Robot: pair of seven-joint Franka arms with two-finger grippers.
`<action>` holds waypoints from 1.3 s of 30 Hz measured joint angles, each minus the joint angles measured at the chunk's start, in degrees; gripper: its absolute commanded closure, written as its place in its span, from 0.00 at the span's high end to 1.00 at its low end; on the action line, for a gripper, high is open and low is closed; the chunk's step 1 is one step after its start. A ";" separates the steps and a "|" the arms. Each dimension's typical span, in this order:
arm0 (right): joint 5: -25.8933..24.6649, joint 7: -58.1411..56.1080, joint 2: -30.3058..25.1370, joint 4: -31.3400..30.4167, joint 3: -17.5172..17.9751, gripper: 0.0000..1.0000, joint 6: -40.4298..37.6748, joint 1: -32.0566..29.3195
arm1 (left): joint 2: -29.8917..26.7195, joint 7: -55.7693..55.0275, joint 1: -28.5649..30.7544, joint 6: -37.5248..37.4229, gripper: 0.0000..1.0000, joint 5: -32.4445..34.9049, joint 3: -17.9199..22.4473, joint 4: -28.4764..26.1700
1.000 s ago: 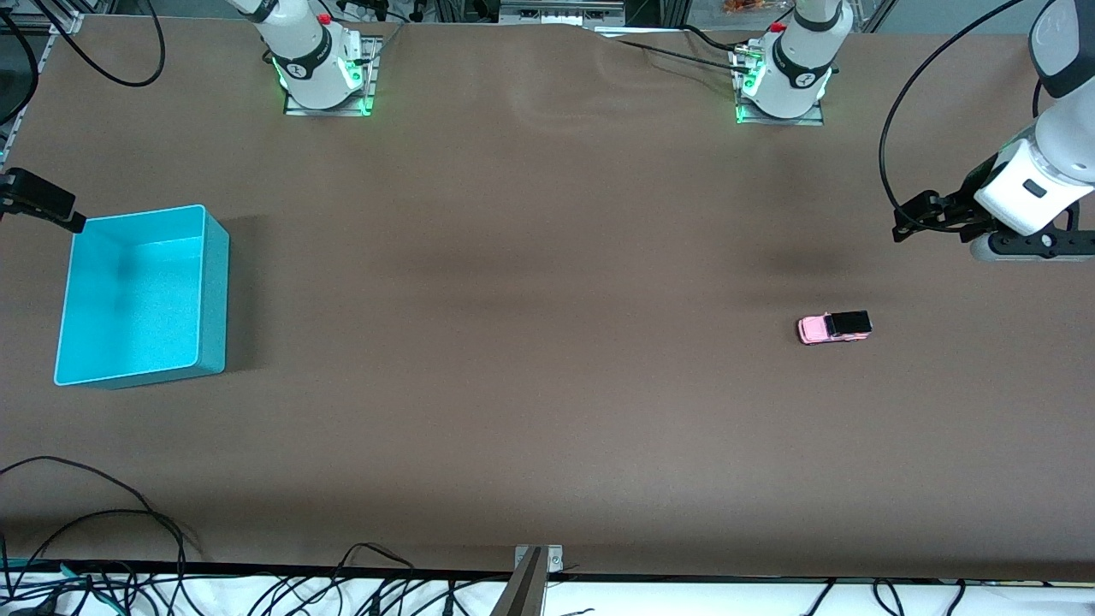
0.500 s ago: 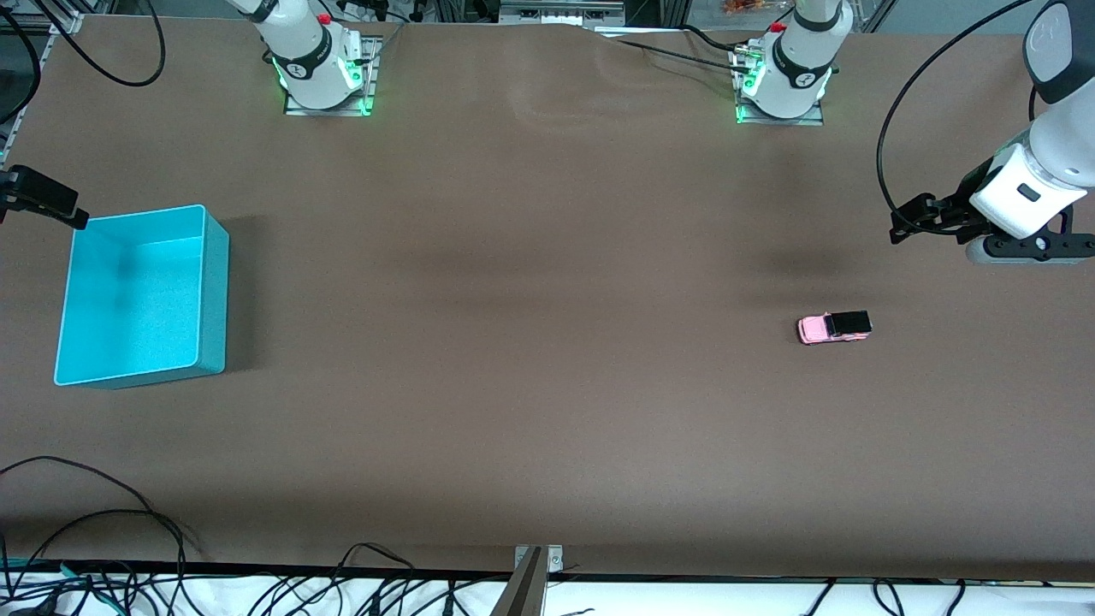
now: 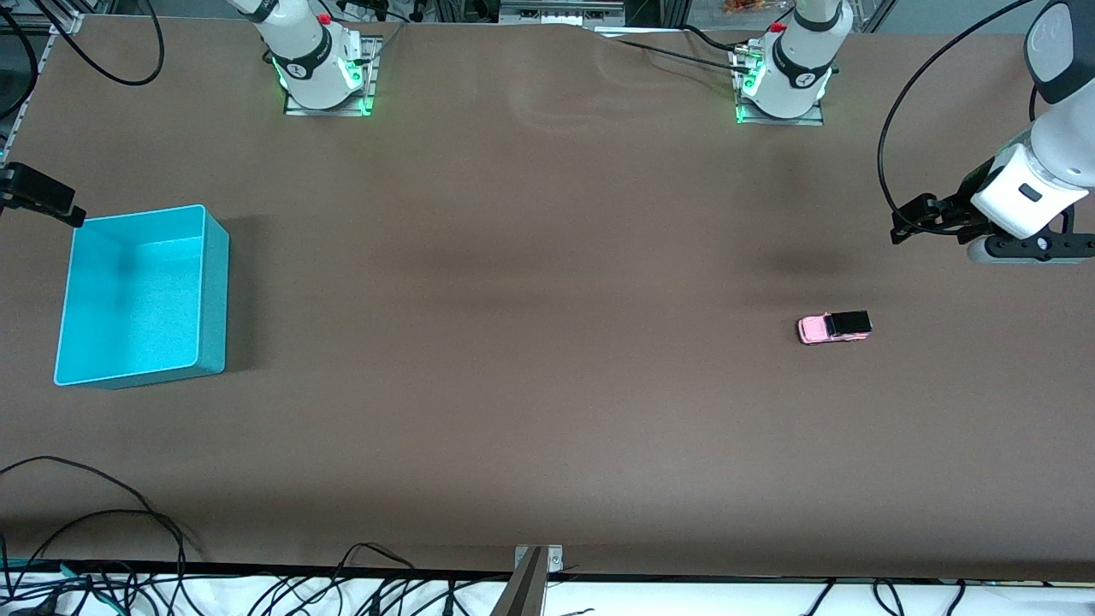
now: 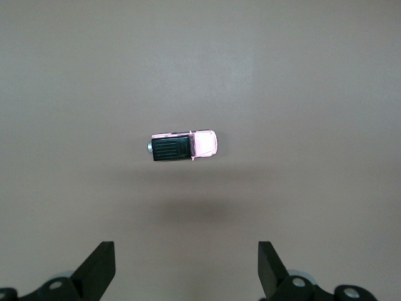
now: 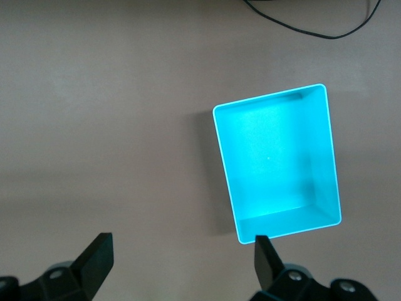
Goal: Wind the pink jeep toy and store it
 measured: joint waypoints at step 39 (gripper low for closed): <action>0.23 0.00 -0.20 0.01 0.12 1.00 0.00 0.08 | 5.03 0.00 0.40 21.88 1.00 0.01 0.00 -11.90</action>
